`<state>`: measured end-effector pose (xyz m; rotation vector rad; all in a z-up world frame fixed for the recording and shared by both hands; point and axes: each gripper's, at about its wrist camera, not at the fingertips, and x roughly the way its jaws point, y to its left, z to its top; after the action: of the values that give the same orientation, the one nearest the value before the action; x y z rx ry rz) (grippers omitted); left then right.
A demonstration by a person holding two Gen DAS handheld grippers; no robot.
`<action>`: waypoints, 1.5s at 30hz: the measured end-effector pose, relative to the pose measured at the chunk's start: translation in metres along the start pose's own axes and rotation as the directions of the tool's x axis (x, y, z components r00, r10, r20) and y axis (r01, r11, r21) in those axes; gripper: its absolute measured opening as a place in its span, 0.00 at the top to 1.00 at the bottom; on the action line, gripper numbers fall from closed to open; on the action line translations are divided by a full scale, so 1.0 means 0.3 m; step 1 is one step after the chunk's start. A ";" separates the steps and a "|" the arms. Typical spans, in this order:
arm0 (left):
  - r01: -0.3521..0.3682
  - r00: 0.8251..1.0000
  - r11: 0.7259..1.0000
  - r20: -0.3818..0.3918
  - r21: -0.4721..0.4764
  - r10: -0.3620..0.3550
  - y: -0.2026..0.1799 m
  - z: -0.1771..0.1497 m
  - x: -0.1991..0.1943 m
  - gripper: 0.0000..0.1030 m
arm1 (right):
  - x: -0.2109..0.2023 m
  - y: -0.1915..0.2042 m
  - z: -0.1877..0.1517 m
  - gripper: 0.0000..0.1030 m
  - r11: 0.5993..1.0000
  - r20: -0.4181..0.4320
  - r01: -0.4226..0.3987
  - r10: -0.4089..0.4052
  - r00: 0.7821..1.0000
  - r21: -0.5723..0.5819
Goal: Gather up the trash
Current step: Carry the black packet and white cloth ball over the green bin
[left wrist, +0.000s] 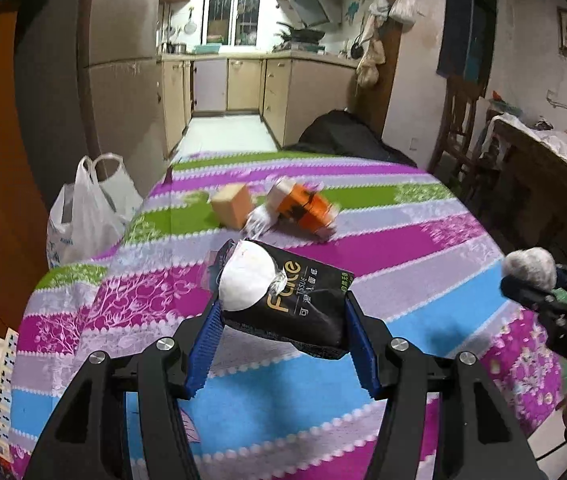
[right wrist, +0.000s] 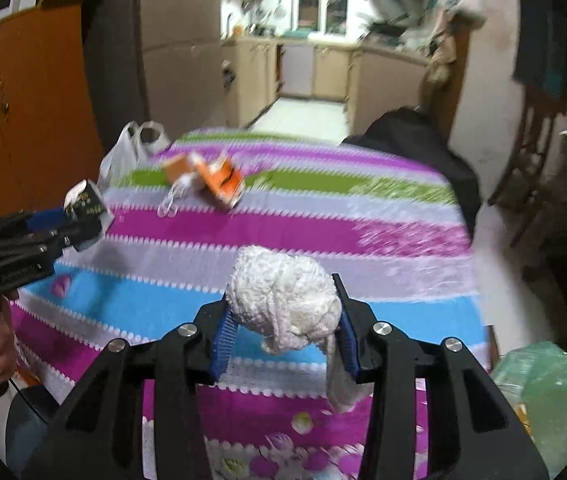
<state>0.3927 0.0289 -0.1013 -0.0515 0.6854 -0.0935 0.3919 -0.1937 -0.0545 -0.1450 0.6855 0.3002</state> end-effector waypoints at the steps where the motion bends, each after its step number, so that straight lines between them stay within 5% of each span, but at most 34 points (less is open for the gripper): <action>1: -0.004 1.000 1.000 0.011 0.002 0.004 -0.015 0.005 -0.018 0.43 | -0.025 -0.008 0.001 0.60 1.000 0.017 0.006 -0.006 1.000 0.009; 10: 0.014 0.997 1.000 0.078 0.006 -0.015 -0.126 0.031 -0.153 0.43 | -0.200 -0.029 -0.005 0.60 0.997 0.141 0.035 -0.044 0.989 0.066; 31: 0.067 0.991 0.998 0.116 0.018 -0.069 -0.255 0.049 -0.280 0.43 | -0.311 -0.090 -0.030 0.60 0.992 0.189 0.065 -0.085 0.978 0.112; 37: 0.129 0.984 0.989 0.110 0.074 -0.137 -0.401 0.091 -0.286 0.43 | -0.384 -0.192 -0.034 0.60 0.981 0.190 0.123 -0.151 0.970 0.148; 45: 0.269 0.956 0.947 0.071 0.178 -0.285 -0.761 0.164 -0.276 0.43 | -0.514 -0.467 -0.077 0.60 0.936 0.136 0.248 -0.287 0.948 0.250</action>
<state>0.3442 -0.1887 0.0068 0.0089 0.5688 -0.4167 0.3097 -0.3662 0.0315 0.0101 0.5173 -0.0318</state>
